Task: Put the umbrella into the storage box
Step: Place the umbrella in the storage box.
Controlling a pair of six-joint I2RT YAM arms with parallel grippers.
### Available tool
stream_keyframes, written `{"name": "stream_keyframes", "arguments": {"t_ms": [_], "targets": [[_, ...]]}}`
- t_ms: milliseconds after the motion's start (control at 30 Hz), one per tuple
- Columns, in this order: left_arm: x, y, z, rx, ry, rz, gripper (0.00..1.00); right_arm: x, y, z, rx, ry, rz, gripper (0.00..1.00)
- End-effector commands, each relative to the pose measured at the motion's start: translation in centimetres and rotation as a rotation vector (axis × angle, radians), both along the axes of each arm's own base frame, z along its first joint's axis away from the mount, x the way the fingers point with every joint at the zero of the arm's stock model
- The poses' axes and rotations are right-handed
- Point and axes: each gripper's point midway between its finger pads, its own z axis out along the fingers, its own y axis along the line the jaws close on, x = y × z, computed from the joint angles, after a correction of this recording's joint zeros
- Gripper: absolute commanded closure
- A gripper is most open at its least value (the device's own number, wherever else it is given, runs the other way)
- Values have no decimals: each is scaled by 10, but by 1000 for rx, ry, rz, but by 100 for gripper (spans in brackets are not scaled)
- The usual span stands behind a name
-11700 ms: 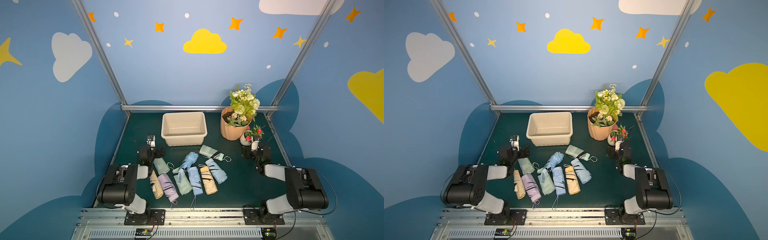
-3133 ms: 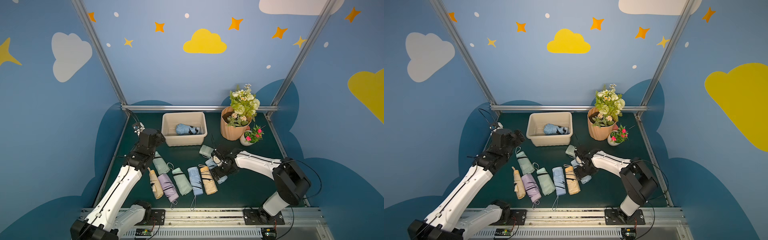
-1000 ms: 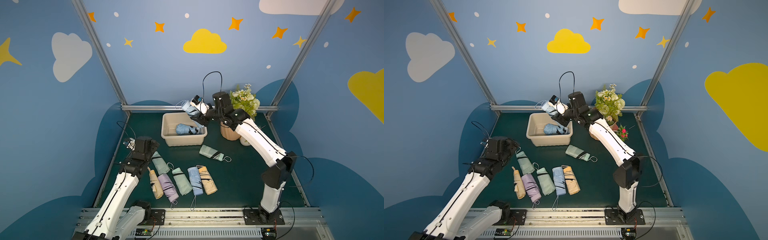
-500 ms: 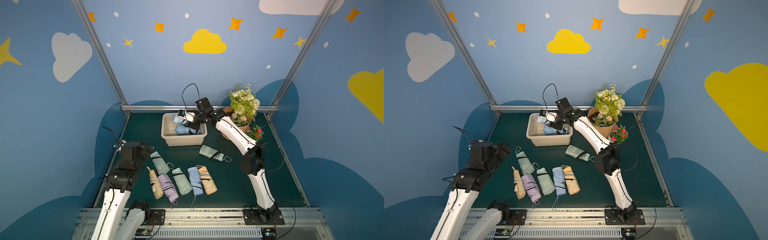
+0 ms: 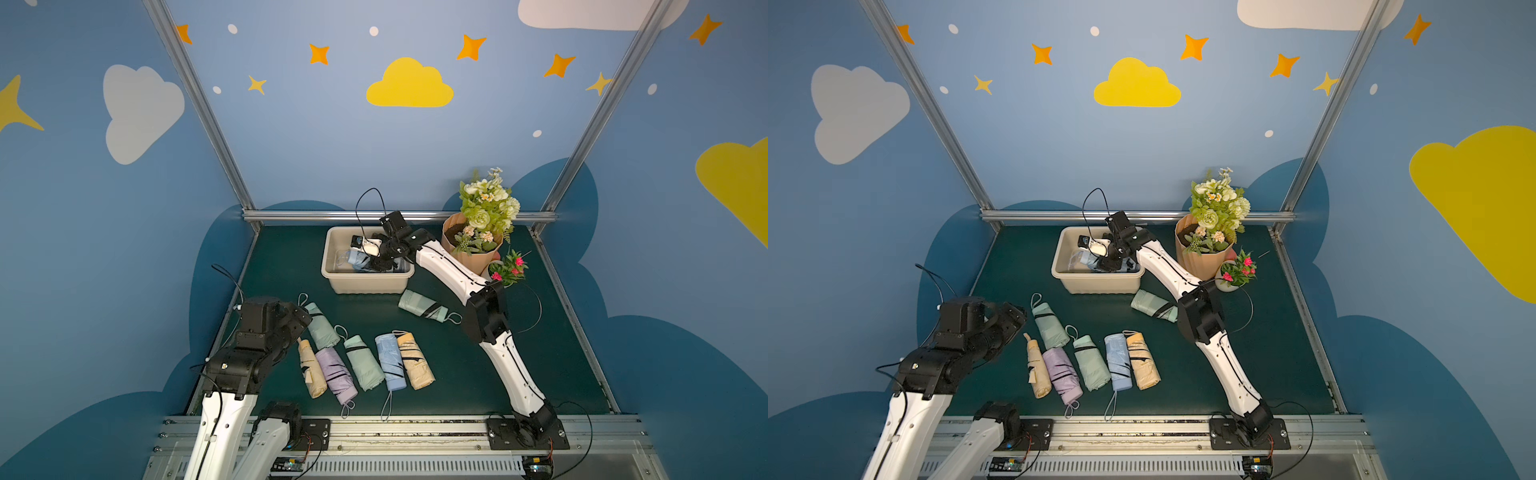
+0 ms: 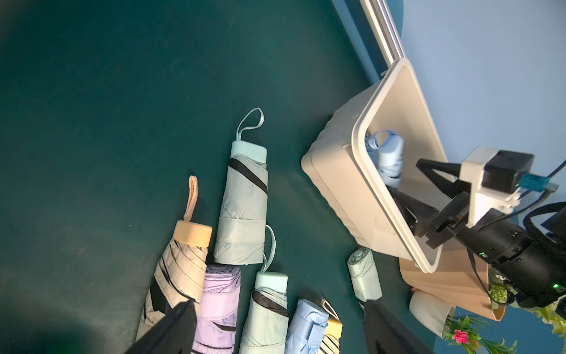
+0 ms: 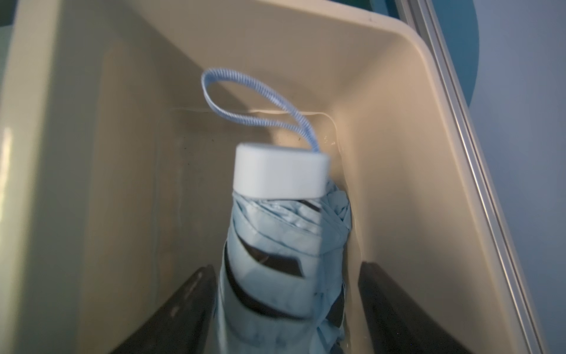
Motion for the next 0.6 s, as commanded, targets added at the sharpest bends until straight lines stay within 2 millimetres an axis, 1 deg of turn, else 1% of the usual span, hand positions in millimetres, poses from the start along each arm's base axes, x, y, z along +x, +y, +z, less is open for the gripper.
{"name": "stream_keyframes", "arguments": {"t_ms": [0, 67, 167, 233, 300, 333, 400, 467, 533, 567], "targets": [[-1, -5, -9, -29, 37, -9, 8, 0, 11, 59, 112, -88, 3, 2], [3, -6, -12, -39, 38, -10, 8, -2, 8, 80, 130, -120, 9, 2], [13, -9, -17, -54, 44, -10, 8, -8, 0, 122, 195, -143, 5, 2], [21, -11, -21, -63, 55, -13, 8, -15, -6, 154, 250, -160, -14, 2], [31, -14, -24, -68, 63, -25, 8, -20, -12, 181, 307, -175, -52, 2], [36, -17, -25, -72, 63, -35, 8, -25, -17, 198, 352, -173, -81, 2], [45, -20, -28, -80, 67, -48, 8, -35, -27, 218, 428, -123, -152, 2], [53, -21, -30, -85, 65, -51, 9, -50, -39, 228, 498, -27, -237, 2], [59, -22, -34, -84, 66, -56, 10, -67, -52, 221, 530, 94, -322, 3], [61, -23, -36, -84, 70, -59, 10, -78, -59, 214, 528, 143, -353, 4]]}}
